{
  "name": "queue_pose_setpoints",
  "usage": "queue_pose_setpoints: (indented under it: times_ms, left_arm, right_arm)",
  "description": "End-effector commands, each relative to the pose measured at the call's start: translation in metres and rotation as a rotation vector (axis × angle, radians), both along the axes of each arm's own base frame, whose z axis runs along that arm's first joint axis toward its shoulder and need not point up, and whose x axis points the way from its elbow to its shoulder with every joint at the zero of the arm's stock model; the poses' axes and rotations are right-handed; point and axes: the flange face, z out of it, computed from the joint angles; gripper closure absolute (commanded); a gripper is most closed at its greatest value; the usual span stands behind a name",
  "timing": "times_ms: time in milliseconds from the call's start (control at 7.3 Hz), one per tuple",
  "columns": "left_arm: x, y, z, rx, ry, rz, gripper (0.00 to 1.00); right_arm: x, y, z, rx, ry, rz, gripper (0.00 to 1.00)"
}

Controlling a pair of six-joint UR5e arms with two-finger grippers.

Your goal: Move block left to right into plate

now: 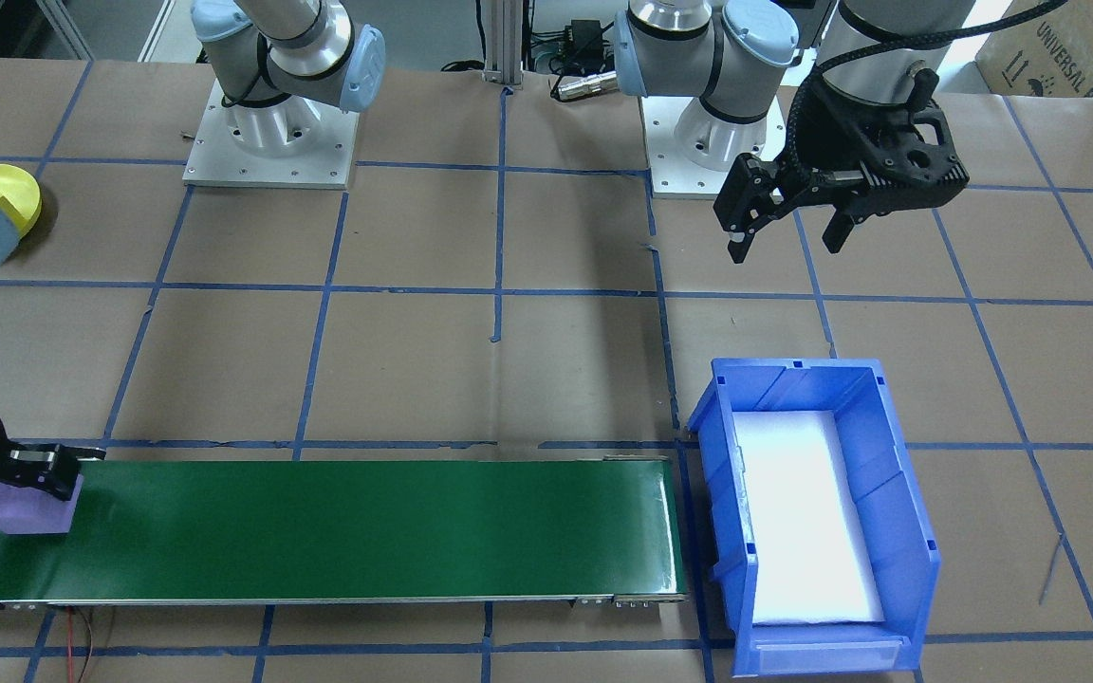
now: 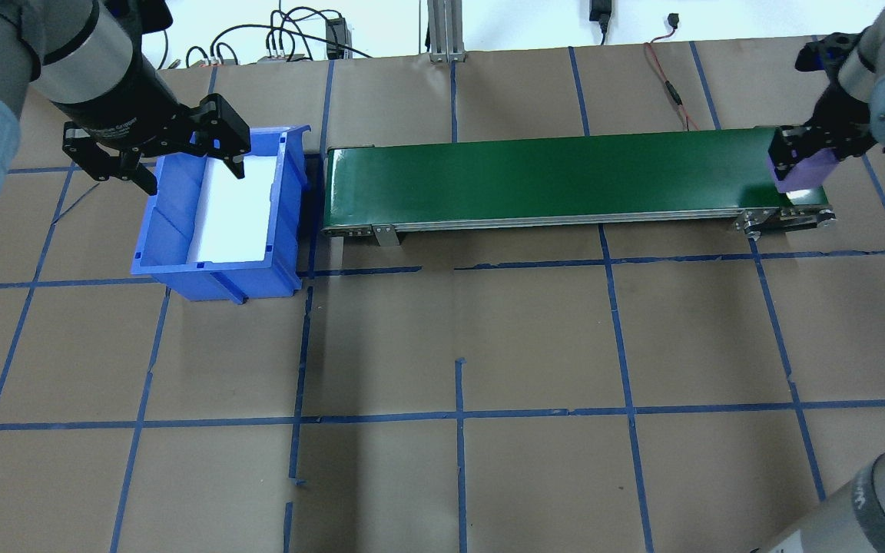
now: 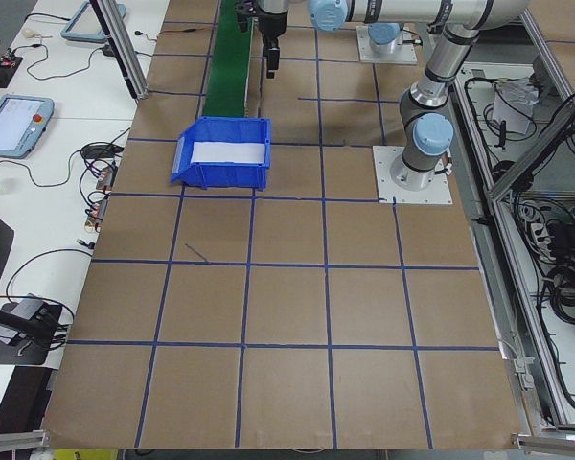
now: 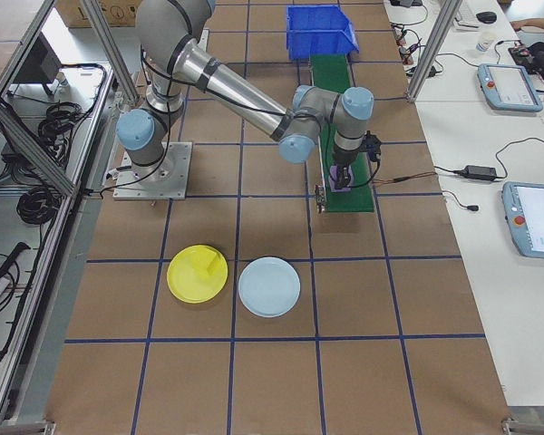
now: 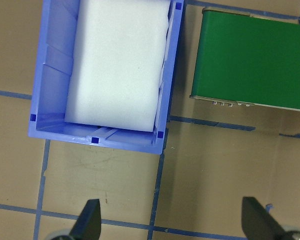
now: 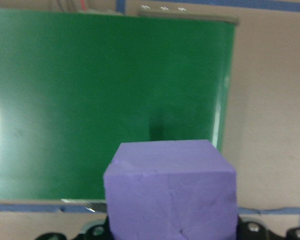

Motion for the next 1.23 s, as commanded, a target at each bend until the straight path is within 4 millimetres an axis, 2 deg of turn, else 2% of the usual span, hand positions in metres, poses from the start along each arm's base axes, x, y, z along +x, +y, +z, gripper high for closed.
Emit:
queue_pose_setpoints:
  times_ms: [0,274,411,548,685,822,959,1096]
  left_arm:
    - [0.0,0.0,0.0,0.0,0.0,0.0,0.0]
    - [0.0,0.0,0.0,0.0,0.0,0.0,0.0]
    - [0.0,0.0,0.0,0.0,0.0,0.0,0.0]
    - [0.0,0.0,0.0,0.0,0.0,0.0,0.0]
    - [0.0,0.0,0.0,0.0,0.0,0.0,0.0]
    - [0.0,0.0,0.0,0.0,0.0,0.0,0.0]
    - [0.0,0.0,0.0,0.0,0.0,0.0,0.0]
    - [0.001,0.0,0.0,0.0,0.0,0.002,0.0]
  right_arm:
    - [-0.122,0.092,0.004,0.054,0.004,-0.023,0.8]
    - [-0.208,0.164,-0.007,0.077,-0.029,0.016,0.8]
    - [-0.242,0.192,-0.01,0.076,-0.034,0.02,0.8]
    - [-0.265,0.203,-0.023,0.061,-0.013,0.026,0.77]
    - [-0.27,0.202,-0.044,0.071,-0.032,0.025,0.55]
    - [-0.265,0.203,-0.052,0.063,-0.06,0.024,0.24]
    - [-0.261,0.204,-0.056,0.06,-0.074,0.02,0.0]
    - [-0.259,0.201,-0.044,0.052,-0.051,0.012,0.0]
